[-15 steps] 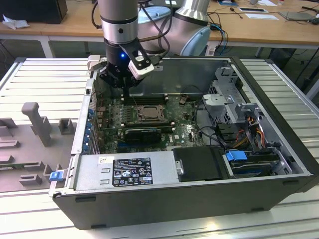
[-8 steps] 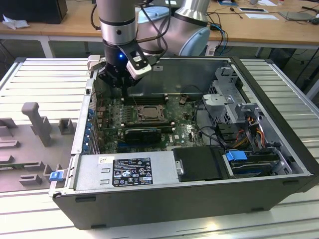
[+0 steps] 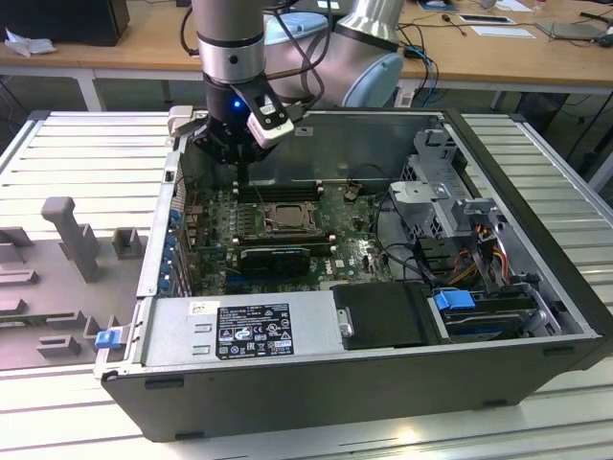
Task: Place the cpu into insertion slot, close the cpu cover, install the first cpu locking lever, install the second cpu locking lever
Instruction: 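Install the first cpu locking lever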
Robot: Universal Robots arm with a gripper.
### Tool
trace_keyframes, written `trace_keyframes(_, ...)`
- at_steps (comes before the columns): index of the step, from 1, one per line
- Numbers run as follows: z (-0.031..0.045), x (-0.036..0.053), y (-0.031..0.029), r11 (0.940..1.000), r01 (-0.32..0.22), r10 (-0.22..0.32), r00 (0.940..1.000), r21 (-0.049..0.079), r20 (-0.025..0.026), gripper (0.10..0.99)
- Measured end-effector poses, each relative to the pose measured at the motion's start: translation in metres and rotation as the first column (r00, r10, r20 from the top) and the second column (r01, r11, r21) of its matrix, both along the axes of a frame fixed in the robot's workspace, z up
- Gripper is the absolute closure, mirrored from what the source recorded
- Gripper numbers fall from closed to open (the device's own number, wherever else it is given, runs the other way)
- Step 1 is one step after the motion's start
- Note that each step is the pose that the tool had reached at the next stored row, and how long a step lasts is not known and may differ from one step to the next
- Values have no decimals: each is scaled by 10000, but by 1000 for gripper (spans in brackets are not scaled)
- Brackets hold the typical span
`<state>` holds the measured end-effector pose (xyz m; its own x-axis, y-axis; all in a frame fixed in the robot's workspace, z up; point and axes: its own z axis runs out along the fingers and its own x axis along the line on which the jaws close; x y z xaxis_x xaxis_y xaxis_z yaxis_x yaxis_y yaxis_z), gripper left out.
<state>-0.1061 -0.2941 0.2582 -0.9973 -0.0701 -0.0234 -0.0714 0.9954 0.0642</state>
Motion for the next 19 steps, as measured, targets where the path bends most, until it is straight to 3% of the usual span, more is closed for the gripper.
trace_keyframes(5, -7, 61, 0, 10000, 36, -36, 10000, 0, 0, 980)
trace_keyframes(19, -15, 397, 0, 10000, 58, -58, 10000, 1, 1, 980)
